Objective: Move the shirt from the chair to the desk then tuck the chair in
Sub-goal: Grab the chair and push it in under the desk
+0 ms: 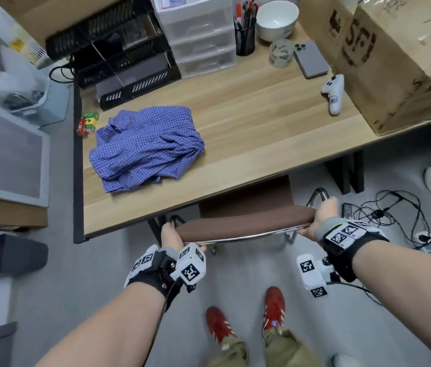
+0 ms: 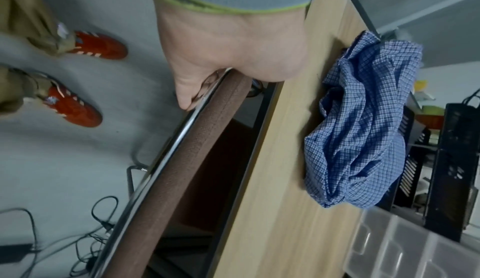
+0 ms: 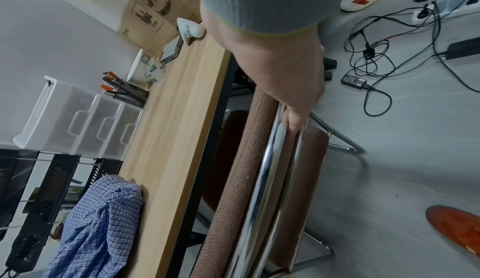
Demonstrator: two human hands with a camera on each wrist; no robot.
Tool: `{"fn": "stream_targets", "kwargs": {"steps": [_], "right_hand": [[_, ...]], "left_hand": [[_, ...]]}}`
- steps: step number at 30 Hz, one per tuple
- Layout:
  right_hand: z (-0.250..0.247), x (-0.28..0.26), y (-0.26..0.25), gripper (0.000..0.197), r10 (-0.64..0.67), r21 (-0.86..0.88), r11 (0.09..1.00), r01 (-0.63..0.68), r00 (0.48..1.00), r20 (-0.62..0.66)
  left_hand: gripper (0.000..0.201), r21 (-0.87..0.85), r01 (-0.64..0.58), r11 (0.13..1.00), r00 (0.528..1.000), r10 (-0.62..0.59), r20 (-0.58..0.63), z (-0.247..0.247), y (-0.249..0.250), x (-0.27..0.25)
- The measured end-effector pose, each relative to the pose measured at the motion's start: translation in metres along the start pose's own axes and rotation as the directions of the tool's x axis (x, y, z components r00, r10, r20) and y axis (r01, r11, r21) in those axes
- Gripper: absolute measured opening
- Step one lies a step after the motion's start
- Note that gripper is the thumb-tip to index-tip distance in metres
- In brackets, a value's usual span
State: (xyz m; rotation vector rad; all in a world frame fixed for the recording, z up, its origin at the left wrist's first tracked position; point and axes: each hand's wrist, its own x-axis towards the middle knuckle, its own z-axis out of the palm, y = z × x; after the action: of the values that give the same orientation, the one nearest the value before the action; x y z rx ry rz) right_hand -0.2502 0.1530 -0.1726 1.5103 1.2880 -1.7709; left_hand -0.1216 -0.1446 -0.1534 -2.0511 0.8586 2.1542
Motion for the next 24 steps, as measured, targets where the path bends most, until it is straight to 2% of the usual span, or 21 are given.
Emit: {"fn": "stream_targets", "kwargs": {"steps": [2,4,8,11,17,19,24], "right_hand": [[0.004,0.021,-0.01,0.078,-0.037,0.013,0.999,0.037,0.999,0.017],[0.011,0.012,-0.02,0.073,-0.063,0.036,0.997,0.061,0.997,0.051],[0.033,-0.014,-0.039,0.053,-0.12,0.072,0.991,0.113,0.988,0.095],[0.042,-0.009,-0.045,0.053,-0.109,0.057,0.993,0.103,0.986,0.129],[0.041,-0.005,-0.045,0.047,-0.097,0.028,0.995,0.094,0.987,0.13],[0.041,-0.006,-0.045,0.049,-0.086,0.01,0.996,0.086,0.989,0.12],[0.042,-0.004,-0.046,0.054,-0.076,0.014,0.997,0.075,0.992,0.106]], "left_hand": [[0.063,-0.018,0.016,1.0,1.0,-0.016,0.001,0.006,0.003,0.007],[0.074,-0.003,0.036,0.999,0.999,-0.036,-0.008,0.015,0.006,0.01],[0.076,0.083,0.017,0.996,1.0,-0.015,-0.023,0.028,0.012,0.017],[0.071,0.132,0.017,0.991,0.999,-0.011,-0.047,0.033,0.017,0.02],[0.082,0.236,0.01,0.972,0.997,0.01,-0.081,0.029,0.017,0.062],[0.086,0.202,0.017,0.979,0.995,0.005,-0.104,0.031,0.021,0.072],[0.097,0.215,0.045,0.975,0.997,-0.029,-0.077,0.042,0.026,0.019]]}}
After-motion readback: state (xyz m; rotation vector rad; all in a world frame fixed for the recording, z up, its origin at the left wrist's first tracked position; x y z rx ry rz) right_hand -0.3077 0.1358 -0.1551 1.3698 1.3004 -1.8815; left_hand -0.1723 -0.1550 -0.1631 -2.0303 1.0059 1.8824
